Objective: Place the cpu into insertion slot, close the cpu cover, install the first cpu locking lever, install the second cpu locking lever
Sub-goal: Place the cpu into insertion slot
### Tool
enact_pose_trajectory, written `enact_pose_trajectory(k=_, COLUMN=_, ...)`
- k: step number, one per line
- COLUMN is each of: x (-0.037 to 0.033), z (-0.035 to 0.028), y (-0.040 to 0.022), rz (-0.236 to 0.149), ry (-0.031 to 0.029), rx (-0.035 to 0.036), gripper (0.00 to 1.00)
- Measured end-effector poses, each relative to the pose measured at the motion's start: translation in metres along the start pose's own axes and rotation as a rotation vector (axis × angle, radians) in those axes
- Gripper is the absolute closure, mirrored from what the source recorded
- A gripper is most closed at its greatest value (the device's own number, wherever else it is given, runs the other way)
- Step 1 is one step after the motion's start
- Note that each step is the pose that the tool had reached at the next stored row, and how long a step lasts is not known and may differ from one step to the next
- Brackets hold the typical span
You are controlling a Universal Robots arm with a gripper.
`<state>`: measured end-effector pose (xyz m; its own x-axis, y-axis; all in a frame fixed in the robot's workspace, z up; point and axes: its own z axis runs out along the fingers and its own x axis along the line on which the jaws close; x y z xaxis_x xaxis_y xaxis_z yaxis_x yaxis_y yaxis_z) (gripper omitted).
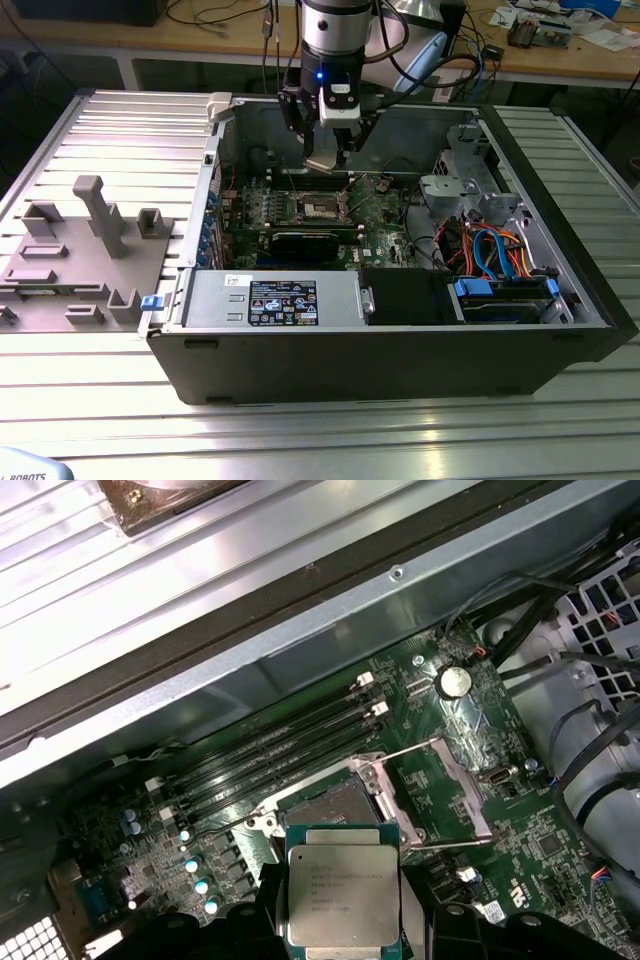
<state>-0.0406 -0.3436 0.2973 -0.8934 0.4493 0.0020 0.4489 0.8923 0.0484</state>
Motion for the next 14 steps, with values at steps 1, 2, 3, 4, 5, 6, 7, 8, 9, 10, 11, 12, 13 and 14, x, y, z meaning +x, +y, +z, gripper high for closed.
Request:
enact_pose_trajectory(k=1, x=0.0, z=0.0001, y=0.0, rz=0.002, ry=-0.0003, rx=0.0006, gripper=0.45)
enact_pose_trajectory(k=2, x=0.0, z=0.0002, y=0.0, rz=0.003, ry=-0.0006, rx=0.0009, gripper=0.45)
enact_pose_trajectory(k=3, x=0.0, z=0.0004, y=0.0, rz=0.006, ry=-0.001, rx=0.0015, gripper=0.45)
enact_pose_trajectory(k=4, x=0.0, z=0.0005, y=0.0, rz=0.009, ry=-0.0014, rx=0.002, gripper=0.45)
enact_pose_trajectory(k=5, x=0.0, z=0.0005, y=0.0, rz=0.013, ry=-0.0018, rx=0.0023, gripper=0.45)
enact_pose_trajectory(k=6, x=0.0, z=0.0006, y=0.0, rz=0.017, ry=-0.002, rx=0.0023, gripper=0.45)
enact_pose_trajectory(k=7, x=0.0, z=0.0006, y=0.0, rz=0.02, ry=-0.0022, rx=0.0025, gripper=0.45)
enact_pose_trajectory(k=8, x=0.0, z=0.0006, y=0.0, rz=0.024, ry=-0.0025, rx=0.0027, gripper=0.45)
enact_pose_trajectory(k=9, x=0.0, z=0.0007, y=0.0, rz=0.028, ry=-0.0029, rx=0.0031, gripper=0.45)
enact_pose_trajectory(k=10, x=0.0, z=0.0007, y=0.0, rz=0.03, ry=-0.0031, rx=0.0031, gripper=0.45)
enact_pose_trajectory(k=11, x=0.0, z=0.0008, y=0.0, rz=0.033, ry=-0.0033, rx=0.0032, gripper=0.45)
enact_pose_trajectory(k=12, x=0.0, z=0.0008, y=0.0, rz=0.035, ry=-0.0034, rx=0.0033, gripper=0.45)
enact_pose_trajectory(k=13, x=0.0, z=0.0008, y=0.0, rz=0.037, ry=-0.0035, rx=0.0035, gripper=0.45)
enact_pose_trajectory(k=14, x=0.0, z=0.0009, y=0.0, rz=0.041, ry=-0.0038, rx=0.0038, gripper=0.45)
